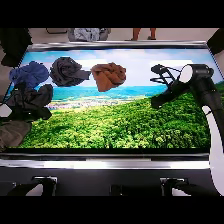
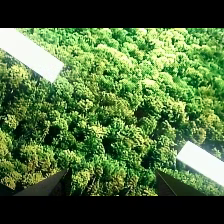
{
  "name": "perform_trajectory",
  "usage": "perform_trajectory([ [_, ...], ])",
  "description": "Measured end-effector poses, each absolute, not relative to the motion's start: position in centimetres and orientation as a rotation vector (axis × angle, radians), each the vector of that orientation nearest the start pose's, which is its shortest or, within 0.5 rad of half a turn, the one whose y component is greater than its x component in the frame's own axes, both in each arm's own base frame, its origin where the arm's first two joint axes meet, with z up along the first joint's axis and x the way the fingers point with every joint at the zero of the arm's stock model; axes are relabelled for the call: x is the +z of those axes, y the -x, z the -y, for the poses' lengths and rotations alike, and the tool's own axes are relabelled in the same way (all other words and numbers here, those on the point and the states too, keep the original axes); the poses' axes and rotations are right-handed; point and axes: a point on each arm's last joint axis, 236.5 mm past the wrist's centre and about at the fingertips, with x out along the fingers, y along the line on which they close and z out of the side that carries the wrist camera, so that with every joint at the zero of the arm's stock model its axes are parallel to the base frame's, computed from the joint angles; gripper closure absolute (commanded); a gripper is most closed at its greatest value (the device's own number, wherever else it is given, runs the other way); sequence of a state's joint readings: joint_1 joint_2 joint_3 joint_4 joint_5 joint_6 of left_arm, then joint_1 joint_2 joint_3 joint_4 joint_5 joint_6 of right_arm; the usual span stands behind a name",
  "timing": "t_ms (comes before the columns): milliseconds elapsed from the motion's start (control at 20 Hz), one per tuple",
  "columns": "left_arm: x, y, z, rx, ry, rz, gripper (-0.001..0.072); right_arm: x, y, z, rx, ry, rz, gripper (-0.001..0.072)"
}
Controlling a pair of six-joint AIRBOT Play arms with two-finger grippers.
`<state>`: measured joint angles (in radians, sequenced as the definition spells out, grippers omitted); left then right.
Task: Fold the shirts.
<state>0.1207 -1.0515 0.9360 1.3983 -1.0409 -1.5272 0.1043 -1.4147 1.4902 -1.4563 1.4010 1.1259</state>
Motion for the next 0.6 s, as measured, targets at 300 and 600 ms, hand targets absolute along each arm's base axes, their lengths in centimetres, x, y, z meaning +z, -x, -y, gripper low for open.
perform_trajectory([
  [300, 2.3, -35.4, -1.0, 0.009, 0.19, -1.119, 0.0095, 5.9, -41.1, -6.7, 0.447, 0.364, -1.237, 0.0079],
  [600, 8.3, -37.9, -13.2, 0.303, 0.071, -0.965, 0.0086, 5.9, -41.3, -6.6, 0.444, 0.374, -1.229, 0.0005],
])
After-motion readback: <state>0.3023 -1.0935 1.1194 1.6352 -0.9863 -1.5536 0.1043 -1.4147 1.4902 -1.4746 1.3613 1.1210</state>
